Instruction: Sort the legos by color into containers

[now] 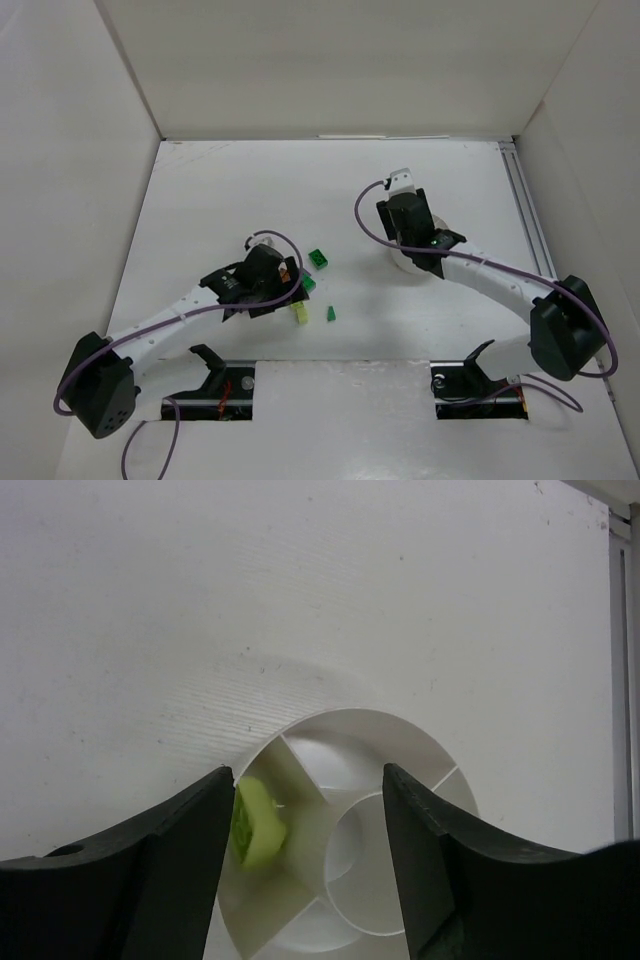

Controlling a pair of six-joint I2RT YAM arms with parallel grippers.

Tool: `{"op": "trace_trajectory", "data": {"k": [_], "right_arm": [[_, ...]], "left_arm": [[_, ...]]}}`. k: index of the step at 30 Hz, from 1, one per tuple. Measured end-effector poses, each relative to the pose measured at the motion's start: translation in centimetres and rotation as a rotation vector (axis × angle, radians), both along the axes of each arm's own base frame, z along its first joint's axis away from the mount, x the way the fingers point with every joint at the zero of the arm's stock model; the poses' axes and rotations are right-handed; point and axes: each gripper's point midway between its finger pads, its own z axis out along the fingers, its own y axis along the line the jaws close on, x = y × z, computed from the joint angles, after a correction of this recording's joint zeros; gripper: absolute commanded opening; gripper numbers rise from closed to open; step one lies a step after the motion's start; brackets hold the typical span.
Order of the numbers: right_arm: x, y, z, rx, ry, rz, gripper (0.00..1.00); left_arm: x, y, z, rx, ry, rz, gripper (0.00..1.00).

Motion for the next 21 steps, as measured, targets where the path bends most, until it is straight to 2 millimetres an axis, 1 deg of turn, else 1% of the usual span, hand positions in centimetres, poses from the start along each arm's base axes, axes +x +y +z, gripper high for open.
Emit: {"op": "trace_trajectory", "data": {"k": [2, 4, 6, 7, 11, 13, 15, 17, 21], "right_arm": [[-0.1, 0.0, -0.1, 0.002, 0.002, 0.005, 0.70], [-0.4, -0.1, 0.0, 0.008, 0.000, 0.009, 0.70], [-0.5, -0.1, 0.6, 0.023, -0.012, 0.014, 0.71], [-0.7, 0.0, 1.0, 0.035, -0.022, 0.019, 0.71], [-1.5, 0.1, 3.5, 0.110, -0.072, 0.044, 0.73], [-1.9, 0.1, 4.9, 0.148, -0.102, 0.057, 0.73], [-2.5, 0.1, 5.8, 0.183, -0.125, 0.070, 0.74], [-3.1, 0.0, 6.2, 0.204, -0.134, 0.082, 0.74], [-4.0, -0.2, 6.0, 0.221, -0.130, 0.097, 0.74]], "left_arm": [[0.0, 0.0, 0.0, 0.004, 0.001, 0.010, 0.99], [-0.1, -0.1, -0.1, 0.007, 0.003, 0.015, 0.99], [-0.5, -0.4, -0.5, 0.017, 0.014, 0.008, 0.97], [-0.8, -0.6, -0.7, 0.024, 0.020, 0.004, 0.97], [-1.8, -1.0, -2.2, 0.079, 0.059, -0.011, 0.90], [-2.1, -1.1, -3.0, 0.108, 0.079, -0.012, 0.90], [-2.2, -0.9, -3.6, 0.135, 0.091, -0.001, 0.86], [-2.2, -0.8, -4.0, 0.155, 0.098, 0.010, 0.82], [-1.8, -1.0, -4.2, 0.176, 0.097, 0.028, 0.69]]}}
